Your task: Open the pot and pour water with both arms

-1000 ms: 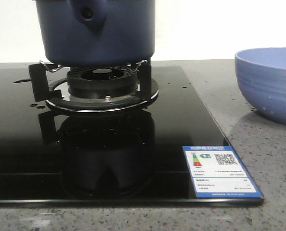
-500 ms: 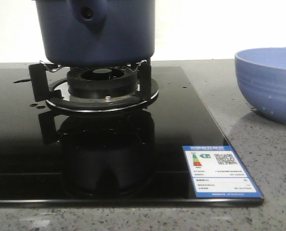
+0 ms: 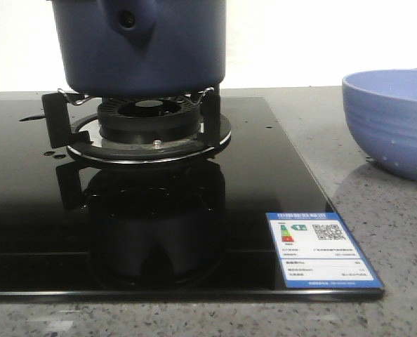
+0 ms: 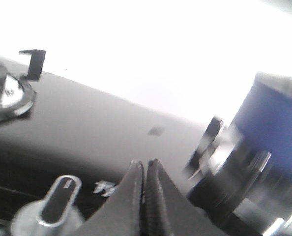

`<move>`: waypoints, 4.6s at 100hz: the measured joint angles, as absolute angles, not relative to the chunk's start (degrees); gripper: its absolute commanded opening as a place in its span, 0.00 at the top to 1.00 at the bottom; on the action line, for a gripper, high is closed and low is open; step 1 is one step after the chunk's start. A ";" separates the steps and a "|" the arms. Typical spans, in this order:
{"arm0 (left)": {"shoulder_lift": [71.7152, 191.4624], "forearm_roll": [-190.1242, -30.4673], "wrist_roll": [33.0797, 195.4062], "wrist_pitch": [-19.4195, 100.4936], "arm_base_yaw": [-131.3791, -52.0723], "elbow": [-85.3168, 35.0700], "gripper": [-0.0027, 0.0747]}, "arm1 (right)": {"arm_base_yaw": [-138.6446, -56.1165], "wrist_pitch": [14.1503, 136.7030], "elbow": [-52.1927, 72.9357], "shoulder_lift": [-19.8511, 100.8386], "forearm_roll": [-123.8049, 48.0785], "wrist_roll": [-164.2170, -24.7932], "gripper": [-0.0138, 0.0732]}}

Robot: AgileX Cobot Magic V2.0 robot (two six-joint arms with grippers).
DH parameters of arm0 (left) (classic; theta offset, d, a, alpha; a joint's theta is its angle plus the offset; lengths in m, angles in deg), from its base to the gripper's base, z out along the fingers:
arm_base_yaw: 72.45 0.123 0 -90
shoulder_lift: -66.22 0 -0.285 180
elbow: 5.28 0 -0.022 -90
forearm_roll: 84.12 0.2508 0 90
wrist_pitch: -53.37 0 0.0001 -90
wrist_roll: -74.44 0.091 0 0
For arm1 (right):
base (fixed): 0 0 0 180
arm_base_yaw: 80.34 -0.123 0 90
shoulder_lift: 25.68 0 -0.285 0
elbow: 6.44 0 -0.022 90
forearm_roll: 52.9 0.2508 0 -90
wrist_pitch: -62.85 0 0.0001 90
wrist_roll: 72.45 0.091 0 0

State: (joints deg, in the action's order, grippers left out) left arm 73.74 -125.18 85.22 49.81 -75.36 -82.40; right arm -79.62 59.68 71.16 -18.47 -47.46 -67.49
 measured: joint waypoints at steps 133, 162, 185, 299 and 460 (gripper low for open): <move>113.95 -165.29 147.84 9.45 -93.52 -45.79 0.97 | -79.62 122.49 31.97 19.82 3.69 -99.90 0.92; 122.59 -171.23 156.45 10.08 -93.70 -39.24 0.31 | -79.62 118.20 31.97 19.82 7.61 -111.16 0.82; 127.30 -169.23 156.93 18.91 -93.70 -35.13 0.21 | -79.62 114.34 31.97 19.82 7.87 -112.68 0.42; 154.65 -172.57 172.55 16.46 -86.88 -21.62 0.21 | -79.62 111.92 31.97 19.90 8.00 -113.96 0.37; 155.09 -181.28 172.54 6.17 -76.70 -16.30 0.67 | -79.62 108.72 31.97 19.90 8.85 -113.96 0.37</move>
State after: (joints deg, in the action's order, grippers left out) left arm 155.09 -181.28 172.54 6.17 -76.70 -16.30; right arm -79.62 108.72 31.97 19.90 8.85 -113.96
